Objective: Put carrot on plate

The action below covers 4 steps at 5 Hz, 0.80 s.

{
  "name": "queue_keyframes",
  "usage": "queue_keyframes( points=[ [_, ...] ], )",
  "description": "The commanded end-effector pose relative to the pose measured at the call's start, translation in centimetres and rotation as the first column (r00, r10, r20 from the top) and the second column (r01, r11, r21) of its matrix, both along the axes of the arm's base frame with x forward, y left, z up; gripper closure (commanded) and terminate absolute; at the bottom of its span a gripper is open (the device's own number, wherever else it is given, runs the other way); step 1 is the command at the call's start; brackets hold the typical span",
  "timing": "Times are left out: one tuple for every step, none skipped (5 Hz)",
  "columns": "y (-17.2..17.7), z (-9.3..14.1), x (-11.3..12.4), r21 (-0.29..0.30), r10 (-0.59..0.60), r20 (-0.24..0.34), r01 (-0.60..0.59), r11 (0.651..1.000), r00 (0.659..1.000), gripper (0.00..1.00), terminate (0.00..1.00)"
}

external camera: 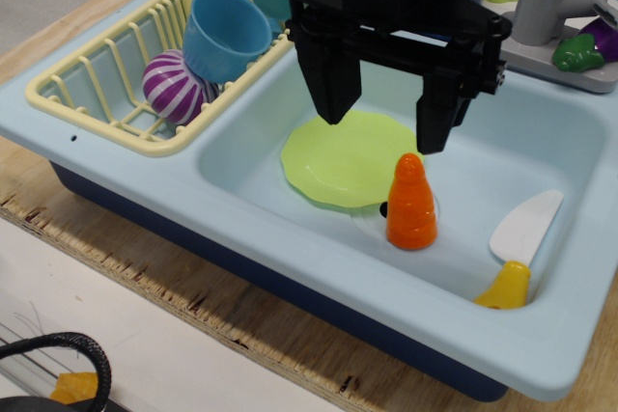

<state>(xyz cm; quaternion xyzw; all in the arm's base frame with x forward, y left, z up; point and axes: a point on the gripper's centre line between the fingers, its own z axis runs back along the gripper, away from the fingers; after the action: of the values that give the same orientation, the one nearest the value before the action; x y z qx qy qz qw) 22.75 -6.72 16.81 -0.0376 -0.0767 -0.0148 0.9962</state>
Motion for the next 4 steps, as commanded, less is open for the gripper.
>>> queue_keyframes(
  points=[
    [0.0, 0.0, 0.0, 0.0, 0.0, 0.0, 0.0, 1.0, 1.0, 0.0, 0.0],
    [0.3, -0.8, 1.4, -0.012, -0.032, -0.004, 0.032, 0.999, 0.999, 0.0, 0.0],
    [0.4, -1.4, 2.9, -0.022, -0.045, -0.003, 0.045, 0.999, 0.999, 0.0, 0.0],
    [0.2, -2.6, 3.2, -0.052, -0.047, -0.008, 0.047, 0.998, 0.999, 0.0, 0.0]
  ],
)
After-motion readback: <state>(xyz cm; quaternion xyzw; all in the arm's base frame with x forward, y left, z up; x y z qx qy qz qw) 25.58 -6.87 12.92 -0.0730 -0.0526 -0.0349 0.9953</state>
